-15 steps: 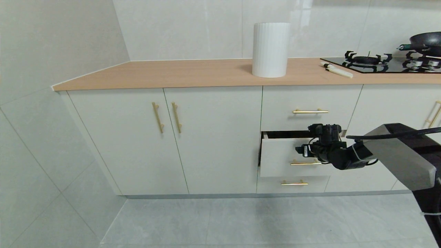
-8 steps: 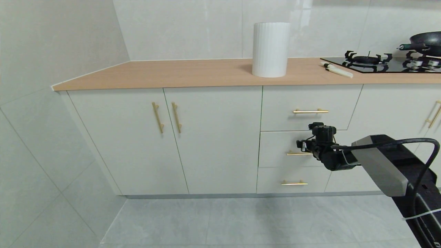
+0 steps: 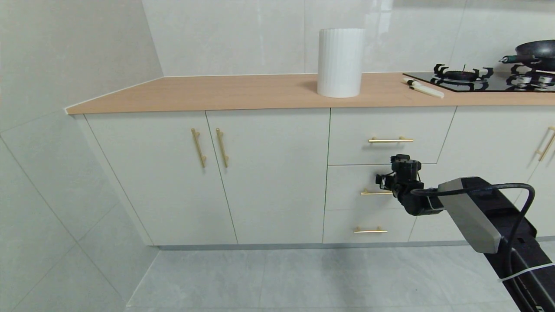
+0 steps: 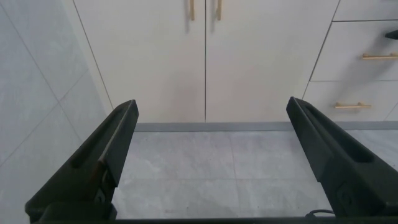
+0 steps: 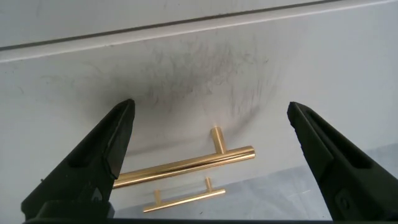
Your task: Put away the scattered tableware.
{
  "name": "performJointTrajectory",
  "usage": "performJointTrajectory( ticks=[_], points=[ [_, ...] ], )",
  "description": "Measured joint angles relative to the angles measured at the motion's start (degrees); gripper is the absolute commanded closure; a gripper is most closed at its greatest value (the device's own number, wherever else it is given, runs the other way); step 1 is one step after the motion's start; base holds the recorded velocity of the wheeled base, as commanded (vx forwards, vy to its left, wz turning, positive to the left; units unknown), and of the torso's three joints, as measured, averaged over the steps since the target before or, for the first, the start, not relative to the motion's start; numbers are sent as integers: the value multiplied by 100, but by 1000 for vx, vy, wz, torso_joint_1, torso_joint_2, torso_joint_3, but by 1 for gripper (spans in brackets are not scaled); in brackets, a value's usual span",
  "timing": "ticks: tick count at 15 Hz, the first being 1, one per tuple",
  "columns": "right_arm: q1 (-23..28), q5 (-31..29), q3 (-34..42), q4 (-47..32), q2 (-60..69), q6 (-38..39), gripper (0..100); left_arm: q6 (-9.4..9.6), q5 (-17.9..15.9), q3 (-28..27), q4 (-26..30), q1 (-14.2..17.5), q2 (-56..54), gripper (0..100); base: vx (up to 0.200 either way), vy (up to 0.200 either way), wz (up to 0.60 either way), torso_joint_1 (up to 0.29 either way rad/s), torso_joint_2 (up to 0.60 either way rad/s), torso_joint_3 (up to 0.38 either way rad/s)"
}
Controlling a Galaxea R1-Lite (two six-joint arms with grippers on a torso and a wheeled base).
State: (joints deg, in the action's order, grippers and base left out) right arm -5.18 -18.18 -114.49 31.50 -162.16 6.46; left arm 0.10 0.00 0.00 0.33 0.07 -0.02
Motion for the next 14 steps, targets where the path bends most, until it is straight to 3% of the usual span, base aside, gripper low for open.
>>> performJointTrajectory(
  ticks=[2,4,8,14],
  points=[
    [4,1,79,29,45,35,0,0,0,0,2,0,0,0,0,0,0,0,0,0],
    [0,33,628,52,334,183,0,1,0,0,0,0,0,0,0,0,0,0,0,0],
    [-22,67,3174,730,1820,388,0,1,0,0,0,-2,0,0,0,0,0,0,0,0],
    [-228,-101,6717,1705,5403,-12,0,0,0,0,0,0,0,0,0,0,0,0,0,0]
  ],
)
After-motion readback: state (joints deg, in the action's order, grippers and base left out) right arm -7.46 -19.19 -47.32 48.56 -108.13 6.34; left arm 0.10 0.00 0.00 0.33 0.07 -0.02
